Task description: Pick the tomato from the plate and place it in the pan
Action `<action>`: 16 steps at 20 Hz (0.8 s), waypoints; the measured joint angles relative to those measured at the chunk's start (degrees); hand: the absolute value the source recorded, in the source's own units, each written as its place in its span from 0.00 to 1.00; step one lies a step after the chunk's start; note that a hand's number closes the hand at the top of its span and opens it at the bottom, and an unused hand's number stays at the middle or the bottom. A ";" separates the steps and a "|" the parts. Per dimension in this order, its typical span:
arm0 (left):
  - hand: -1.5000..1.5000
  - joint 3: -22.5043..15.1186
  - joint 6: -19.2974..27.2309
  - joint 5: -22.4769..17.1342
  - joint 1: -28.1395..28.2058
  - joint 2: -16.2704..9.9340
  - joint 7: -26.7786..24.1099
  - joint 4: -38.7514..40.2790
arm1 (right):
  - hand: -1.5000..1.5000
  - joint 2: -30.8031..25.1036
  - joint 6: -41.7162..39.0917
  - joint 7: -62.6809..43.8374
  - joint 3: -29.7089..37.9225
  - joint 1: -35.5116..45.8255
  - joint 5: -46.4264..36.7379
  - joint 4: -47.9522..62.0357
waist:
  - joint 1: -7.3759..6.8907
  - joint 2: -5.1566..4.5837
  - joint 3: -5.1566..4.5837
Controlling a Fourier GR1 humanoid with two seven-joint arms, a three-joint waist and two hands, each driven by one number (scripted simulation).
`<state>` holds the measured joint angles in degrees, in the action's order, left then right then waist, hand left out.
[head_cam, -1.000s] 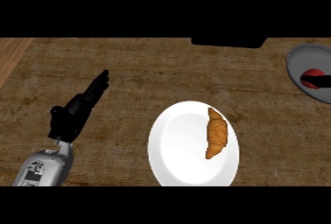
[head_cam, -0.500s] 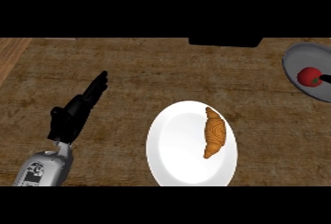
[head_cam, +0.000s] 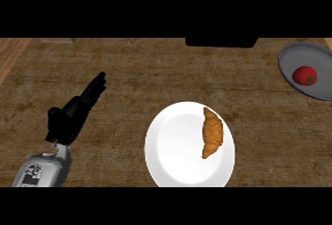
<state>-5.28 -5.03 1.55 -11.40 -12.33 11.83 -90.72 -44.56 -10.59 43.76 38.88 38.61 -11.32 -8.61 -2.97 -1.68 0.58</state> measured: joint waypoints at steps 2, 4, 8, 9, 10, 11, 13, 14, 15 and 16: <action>0.50 0.47 -0.51 -0.55 0.31 -0.30 0.03 -0.19 | 0.00 0.17 -0.77 1.50 0.38 -0.98 0.42 0.00 | -0.01 0.13 -0.05; 0.50 0.55 -0.34 -0.38 0.47 -0.22 -0.17 -0.43 | 0.00 0.48 -1.77 3.55 0.71 -2.50 0.77 0.04 | 0.02 0.17 -0.04; 0.50 0.57 0.04 0.11 0.42 0.03 0.42 -0.70 | 0.00 0.75 -4.00 6.00 0.89 -5.07 1.17 0.05 | 0.45 0.41 -0.11; 0.50 0.62 -0.25 -0.09 0.79 -0.08 0.59 -1.09 | 0.00 1.06 -3.95 6.42 0.86 -5.65 1.22 -0.11 | 0.51 0.49 -0.13; 0.50 0.57 -0.27 0.11 1.04 0.02 0.03 -0.52 | 0.00 1.34 -4.01 6.91 0.94 -6.36 1.36 -0.20 | 0.61 0.49 -0.13; 0.50 0.37 0.04 0.51 1.17 0.35 -0.18 -0.15 | 0.00 1.41 -4.06 7.31 1.05 -7.22 1.53 -0.32 | 0.76 0.53 -0.14; 0.50 0.99 -0.18 0.35 0.58 0.07 -0.13 0.33 | 0.00 1.30 -4.24 7.70 1.01 -8.19 1.65 -0.71 | 0.91 0.59 -0.15; 0.50 1.02 -0.37 0.25 0.57 0.08 -0.06 0.29 | 0.00 1.39 -4.16 8.01 1.02 -8.80 1.76 -0.93 | 1.01 0.66 -0.17; 0.50 1.17 -0.34 0.39 0.65 0.24 -0.80 1.10 | 0.00 1.56 -4.12 8.16 0.92 -9.27 1.81 -1.14 | 1.16 0.72 -0.20; 0.50 1.06 -0.37 0.30 0.63 0.36 -0.13 0.46 | 0.00 1.58 -3.93 8.46 0.96 -9.95 1.88 -1.24 | 1.12 0.75 -0.19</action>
